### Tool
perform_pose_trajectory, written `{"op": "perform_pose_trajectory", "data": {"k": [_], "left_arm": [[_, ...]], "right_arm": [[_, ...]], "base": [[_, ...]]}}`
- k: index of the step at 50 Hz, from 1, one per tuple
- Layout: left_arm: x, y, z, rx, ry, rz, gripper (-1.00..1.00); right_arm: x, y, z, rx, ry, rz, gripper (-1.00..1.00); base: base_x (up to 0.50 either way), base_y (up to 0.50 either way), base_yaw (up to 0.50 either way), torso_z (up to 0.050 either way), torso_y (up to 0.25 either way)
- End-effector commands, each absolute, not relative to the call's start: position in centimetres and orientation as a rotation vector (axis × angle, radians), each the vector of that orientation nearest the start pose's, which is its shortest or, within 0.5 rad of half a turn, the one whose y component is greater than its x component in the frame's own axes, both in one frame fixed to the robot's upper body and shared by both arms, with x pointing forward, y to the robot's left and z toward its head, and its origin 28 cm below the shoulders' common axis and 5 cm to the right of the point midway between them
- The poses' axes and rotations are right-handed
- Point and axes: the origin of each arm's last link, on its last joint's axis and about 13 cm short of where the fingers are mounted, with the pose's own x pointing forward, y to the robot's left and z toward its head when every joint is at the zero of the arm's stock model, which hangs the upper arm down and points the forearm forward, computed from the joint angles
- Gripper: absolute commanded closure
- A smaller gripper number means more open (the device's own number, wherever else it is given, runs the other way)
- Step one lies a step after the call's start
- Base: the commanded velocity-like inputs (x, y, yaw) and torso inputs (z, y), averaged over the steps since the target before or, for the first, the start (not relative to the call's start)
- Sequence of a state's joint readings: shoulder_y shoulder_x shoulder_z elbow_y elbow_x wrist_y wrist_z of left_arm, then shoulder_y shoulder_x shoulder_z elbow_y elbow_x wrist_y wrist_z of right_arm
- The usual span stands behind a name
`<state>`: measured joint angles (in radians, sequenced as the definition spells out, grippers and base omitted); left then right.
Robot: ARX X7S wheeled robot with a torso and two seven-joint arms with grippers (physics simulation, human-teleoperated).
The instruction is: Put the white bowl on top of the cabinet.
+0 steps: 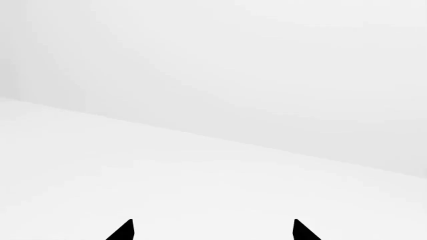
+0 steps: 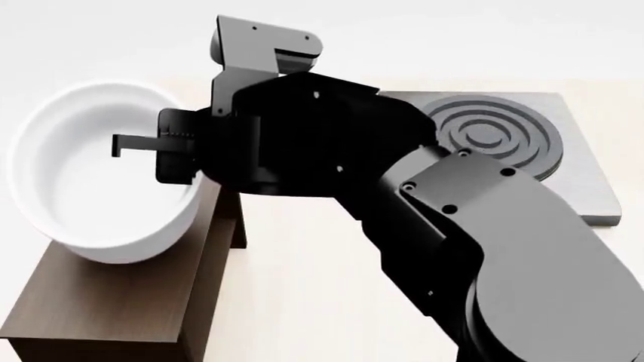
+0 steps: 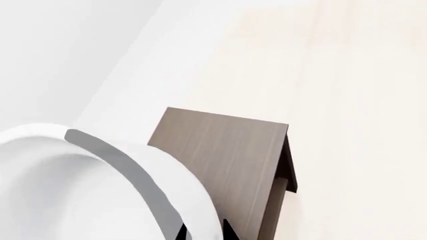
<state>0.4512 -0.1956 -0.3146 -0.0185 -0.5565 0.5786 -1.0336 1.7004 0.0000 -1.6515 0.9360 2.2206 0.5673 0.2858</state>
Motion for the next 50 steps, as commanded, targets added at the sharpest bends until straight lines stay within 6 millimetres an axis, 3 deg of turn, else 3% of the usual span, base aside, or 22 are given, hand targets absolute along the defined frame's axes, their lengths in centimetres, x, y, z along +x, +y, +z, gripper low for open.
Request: {"op": "perform_pose_trajectory", "data": {"k": [1, 35, 36, 50], "left_arm": [[8.5, 32.4, 0.0, -0.277, -0.122, 1.467, -1.00], [8.5, 32.4, 0.0, -0.273, -0.124, 1.466, -1.00], [8.5, 32.4, 0.0, -0.273, -0.124, 1.466, -1.00], [8.4, 32.4, 0.1, -0.275, -0.125, 1.466, -1.00]], "right_arm": [[37.5, 2.8, 28.3, 0.267, 0.642, 0.522, 1.00], [37.8, 2.5, 26.8, 0.279, 0.657, 0.528, 1.00], [37.7, 2.6, 26.8, 0.269, 0.653, 0.536, -1.00], [37.7, 2.7, 27.5, 0.257, 0.617, 0.552, -1.00]], "base": [[0.00, 0.00, 0.00, 0.000, 0.000], [0.00, 0.00, 0.00, 0.000, 0.000], [0.00, 0.00, 0.00, 0.000, 0.000], [0.00, 0.00, 0.00, 0.000, 0.000]]}}
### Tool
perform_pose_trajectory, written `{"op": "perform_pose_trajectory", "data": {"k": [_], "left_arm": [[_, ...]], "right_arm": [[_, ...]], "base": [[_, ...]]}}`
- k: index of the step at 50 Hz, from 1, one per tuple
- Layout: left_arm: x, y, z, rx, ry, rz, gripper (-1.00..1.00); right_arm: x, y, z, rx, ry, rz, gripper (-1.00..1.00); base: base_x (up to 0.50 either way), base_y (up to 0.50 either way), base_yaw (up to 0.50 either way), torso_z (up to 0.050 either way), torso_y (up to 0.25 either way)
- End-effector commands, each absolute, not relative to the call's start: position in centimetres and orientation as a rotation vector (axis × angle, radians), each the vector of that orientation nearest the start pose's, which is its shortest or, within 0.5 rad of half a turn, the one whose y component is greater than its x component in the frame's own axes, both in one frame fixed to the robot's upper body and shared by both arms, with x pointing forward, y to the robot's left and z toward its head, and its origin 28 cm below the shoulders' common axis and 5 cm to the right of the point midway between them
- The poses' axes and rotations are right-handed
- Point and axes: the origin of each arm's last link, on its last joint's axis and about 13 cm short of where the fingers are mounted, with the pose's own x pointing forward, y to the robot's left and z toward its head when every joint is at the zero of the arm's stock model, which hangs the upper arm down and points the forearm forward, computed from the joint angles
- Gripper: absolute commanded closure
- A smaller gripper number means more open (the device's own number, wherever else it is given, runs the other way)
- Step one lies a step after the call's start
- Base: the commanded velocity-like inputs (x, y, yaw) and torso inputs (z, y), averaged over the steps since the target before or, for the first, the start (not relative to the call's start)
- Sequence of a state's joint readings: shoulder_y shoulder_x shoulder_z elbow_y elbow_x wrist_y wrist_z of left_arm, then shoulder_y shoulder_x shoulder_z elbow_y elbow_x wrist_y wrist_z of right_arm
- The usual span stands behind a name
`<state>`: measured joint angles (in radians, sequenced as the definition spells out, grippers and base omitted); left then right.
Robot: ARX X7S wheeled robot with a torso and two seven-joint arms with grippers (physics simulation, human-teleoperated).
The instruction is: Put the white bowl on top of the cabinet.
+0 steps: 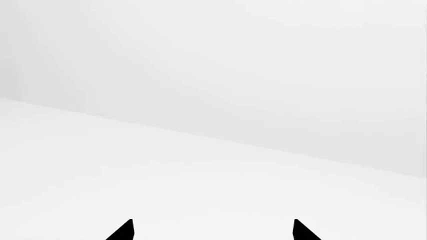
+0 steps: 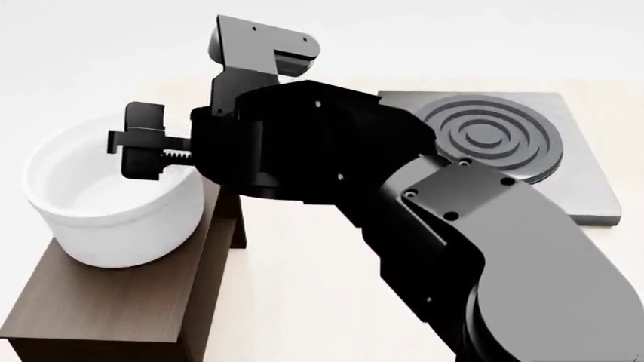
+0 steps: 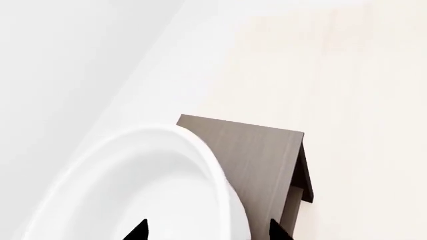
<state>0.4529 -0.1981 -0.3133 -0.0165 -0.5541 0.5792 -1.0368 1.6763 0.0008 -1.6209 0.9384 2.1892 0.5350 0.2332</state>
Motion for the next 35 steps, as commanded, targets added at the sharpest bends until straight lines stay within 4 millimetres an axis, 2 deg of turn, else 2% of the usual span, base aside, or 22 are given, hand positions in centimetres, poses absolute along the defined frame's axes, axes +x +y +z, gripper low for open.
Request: {"op": "perform_pose_trajectory", "data": {"k": [1, 14, 35], "left_arm": [[8.5, 32.4, 0.0, -0.276, -0.125, 1.466, -1.00], [8.5, 32.4, 0.0, -0.278, -0.124, 1.464, -1.00], [8.6, 32.3, 0.0, -0.276, -0.124, 1.461, -1.00]], "right_arm": [[37.7, 2.7, 27.5, 0.256, 0.618, 0.551, -1.00], [37.8, 2.5, 28.1, 0.246, 0.600, 0.538, -1.00], [36.6, 1.2, 31.3, 0.213, 0.477, 0.500, -1.00]], "base": [[0.00, 0.00, 0.00, 0.000, 0.000], [0.00, 0.00, 0.00, 0.000, 0.000], [0.00, 0.00, 0.00, 0.000, 0.000]]}}
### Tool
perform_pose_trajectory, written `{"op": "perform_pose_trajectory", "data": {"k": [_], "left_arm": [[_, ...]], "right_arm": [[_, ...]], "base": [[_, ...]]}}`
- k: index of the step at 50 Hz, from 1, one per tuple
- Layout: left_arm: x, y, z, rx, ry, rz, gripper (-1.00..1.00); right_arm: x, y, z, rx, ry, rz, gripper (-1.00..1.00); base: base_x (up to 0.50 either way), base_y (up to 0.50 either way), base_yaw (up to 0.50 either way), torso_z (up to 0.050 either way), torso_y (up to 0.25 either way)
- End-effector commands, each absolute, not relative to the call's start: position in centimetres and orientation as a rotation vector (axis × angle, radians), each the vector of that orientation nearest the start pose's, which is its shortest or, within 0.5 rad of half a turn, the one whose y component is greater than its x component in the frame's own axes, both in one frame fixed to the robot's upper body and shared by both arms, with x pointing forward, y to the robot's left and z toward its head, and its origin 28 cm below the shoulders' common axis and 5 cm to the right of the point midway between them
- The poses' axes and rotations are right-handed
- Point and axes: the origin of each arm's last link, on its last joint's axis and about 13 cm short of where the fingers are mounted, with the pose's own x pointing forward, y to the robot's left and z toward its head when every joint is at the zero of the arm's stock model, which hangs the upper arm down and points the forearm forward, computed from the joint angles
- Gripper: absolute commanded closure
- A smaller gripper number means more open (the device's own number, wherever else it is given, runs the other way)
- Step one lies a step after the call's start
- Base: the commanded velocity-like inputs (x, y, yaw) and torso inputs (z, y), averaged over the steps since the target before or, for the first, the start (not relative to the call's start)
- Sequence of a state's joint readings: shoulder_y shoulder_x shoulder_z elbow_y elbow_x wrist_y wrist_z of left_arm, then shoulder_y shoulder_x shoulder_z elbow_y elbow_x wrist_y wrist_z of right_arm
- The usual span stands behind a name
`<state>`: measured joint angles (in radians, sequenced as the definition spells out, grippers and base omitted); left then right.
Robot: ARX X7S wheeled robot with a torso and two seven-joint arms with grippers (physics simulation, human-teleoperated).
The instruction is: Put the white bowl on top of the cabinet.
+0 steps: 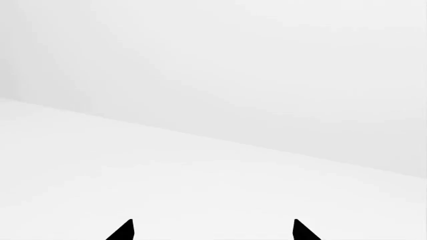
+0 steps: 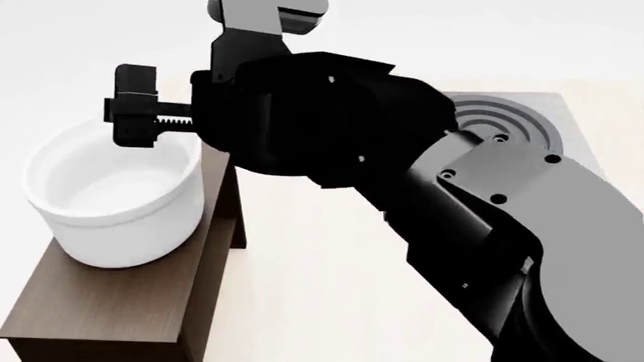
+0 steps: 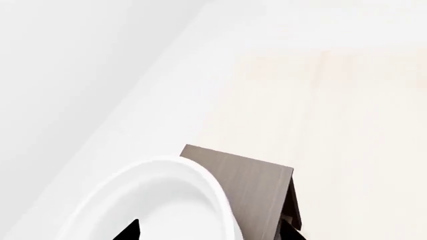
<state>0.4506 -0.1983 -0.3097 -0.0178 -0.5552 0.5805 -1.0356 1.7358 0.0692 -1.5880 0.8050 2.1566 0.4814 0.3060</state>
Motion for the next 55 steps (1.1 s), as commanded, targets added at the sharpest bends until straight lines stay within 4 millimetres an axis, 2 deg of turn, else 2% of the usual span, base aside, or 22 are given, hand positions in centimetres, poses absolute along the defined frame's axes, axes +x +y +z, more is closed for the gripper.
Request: {"op": "perform_pose_trajectory", "data": {"k": [1, 12, 29, 55], "left_arm": [[8.6, 32.3, 0.0, -0.276, -0.124, 1.460, -1.00], [8.6, 32.3, 0.0, -0.276, -0.124, 1.461, -1.00], [8.7, 32.3, 0.0, -0.275, -0.124, 1.460, -1.00], [8.7, 32.3, 0.0, -0.271, -0.121, 1.460, -1.00]], "right_arm": [[36.6, 1.1, 31.5, 0.217, 0.471, 0.499, -1.00], [35.9, -0.8, 33.8, 0.221, 0.375, 0.445, -1.00], [35.3, -2.7, 35.5, 0.239, 0.287, 0.378, -1.00], [31.8, -5.7, 38.4, 0.223, 0.099, 0.299, -1.00]], "base": [[0.00, 0.00, 0.00, 0.000, 0.000], [0.00, 0.00, 0.00, 0.000, 0.000], [0.00, 0.00, 0.00, 0.000, 0.000], [0.00, 0.00, 0.00, 0.000, 0.000]]}}
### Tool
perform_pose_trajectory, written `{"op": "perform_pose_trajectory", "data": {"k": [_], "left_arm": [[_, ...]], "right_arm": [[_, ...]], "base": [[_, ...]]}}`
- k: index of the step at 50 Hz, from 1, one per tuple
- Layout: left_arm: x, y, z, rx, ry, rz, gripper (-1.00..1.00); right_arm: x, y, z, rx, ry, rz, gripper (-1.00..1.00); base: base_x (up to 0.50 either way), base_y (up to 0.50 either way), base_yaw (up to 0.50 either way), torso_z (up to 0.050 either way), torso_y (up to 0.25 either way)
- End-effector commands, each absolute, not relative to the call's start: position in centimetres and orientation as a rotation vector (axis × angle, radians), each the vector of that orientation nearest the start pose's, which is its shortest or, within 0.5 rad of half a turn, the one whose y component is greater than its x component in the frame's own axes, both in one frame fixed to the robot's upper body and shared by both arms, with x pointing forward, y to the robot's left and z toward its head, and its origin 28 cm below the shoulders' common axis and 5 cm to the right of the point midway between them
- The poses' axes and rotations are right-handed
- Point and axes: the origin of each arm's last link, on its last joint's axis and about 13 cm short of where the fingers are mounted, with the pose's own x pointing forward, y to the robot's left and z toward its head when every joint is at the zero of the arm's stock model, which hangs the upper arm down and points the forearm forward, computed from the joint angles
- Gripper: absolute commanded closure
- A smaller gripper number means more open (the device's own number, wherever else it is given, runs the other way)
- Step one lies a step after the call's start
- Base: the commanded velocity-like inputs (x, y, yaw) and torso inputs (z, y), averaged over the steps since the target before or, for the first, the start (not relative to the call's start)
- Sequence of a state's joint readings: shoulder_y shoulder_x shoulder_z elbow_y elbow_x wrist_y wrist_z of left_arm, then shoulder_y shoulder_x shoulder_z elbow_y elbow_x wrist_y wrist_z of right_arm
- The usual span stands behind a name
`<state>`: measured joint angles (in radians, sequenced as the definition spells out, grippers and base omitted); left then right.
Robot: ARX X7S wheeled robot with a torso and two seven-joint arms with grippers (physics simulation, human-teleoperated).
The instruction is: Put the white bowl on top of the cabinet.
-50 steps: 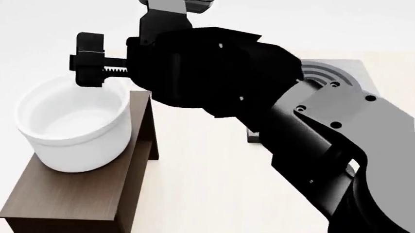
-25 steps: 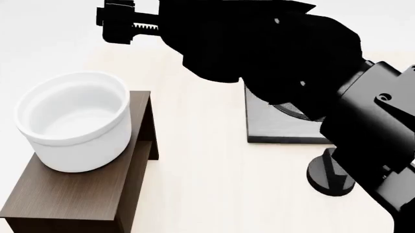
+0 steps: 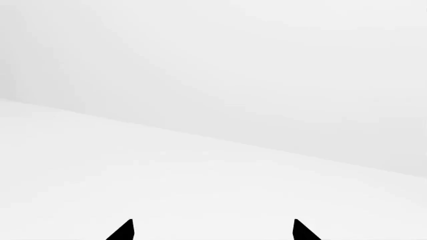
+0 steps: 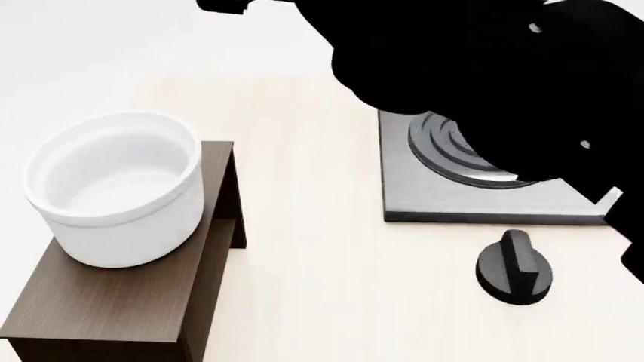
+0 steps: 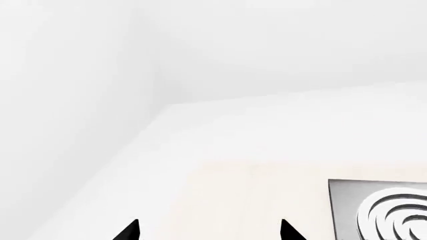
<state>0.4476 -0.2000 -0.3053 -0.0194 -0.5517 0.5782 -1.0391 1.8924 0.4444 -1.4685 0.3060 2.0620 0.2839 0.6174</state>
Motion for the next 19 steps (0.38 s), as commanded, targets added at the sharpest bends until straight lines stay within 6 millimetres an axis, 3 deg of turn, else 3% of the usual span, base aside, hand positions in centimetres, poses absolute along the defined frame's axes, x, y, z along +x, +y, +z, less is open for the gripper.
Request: {"op": "perform_pose_trajectory", "data": {"k": [1, 19], "left_arm": [[8.7, 32.3, 0.0, -0.271, -0.121, 1.460, -1.00], [8.7, 32.3, 0.0, -0.270, -0.122, 1.459, -1.00]], "right_arm": [[31.7, -5.8, 38.5, 0.225, 0.097, 0.299, -1.00], [28.5, -7.0, 40.1, 0.252, 0.002, 0.301, -1.00]], "base": [[0.00, 0.00, 0.00, 0.000, 0.000], [0.00, 0.00, 0.00, 0.000, 0.000]]}}
